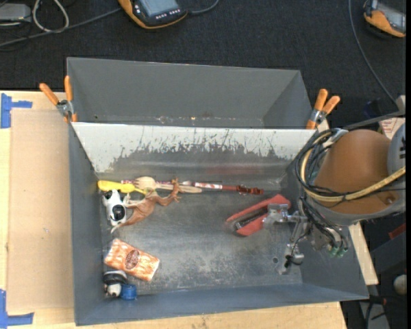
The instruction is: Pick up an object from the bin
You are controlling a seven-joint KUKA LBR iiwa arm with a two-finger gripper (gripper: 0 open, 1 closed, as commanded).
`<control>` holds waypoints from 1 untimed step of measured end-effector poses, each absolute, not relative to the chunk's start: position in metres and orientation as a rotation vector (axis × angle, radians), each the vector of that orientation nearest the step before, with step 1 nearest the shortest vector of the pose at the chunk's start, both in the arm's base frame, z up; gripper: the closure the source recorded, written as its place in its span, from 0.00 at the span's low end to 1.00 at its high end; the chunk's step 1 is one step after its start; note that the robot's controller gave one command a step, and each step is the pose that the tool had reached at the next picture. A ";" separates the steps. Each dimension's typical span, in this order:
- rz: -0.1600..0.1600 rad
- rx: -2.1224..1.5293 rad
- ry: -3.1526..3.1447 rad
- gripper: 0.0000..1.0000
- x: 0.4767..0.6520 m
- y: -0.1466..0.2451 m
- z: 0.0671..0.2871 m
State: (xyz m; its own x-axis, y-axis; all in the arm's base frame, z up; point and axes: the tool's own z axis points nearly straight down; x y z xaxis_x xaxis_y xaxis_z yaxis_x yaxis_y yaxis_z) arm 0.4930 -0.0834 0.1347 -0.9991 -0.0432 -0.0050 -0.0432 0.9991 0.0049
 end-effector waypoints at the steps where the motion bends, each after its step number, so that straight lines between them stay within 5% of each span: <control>1: 0.008 -0.068 3.136 1.00 0.493 -0.083 0.135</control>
Offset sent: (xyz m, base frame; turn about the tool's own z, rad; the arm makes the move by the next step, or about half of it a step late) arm 0.0000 0.0000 0.0000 0.0000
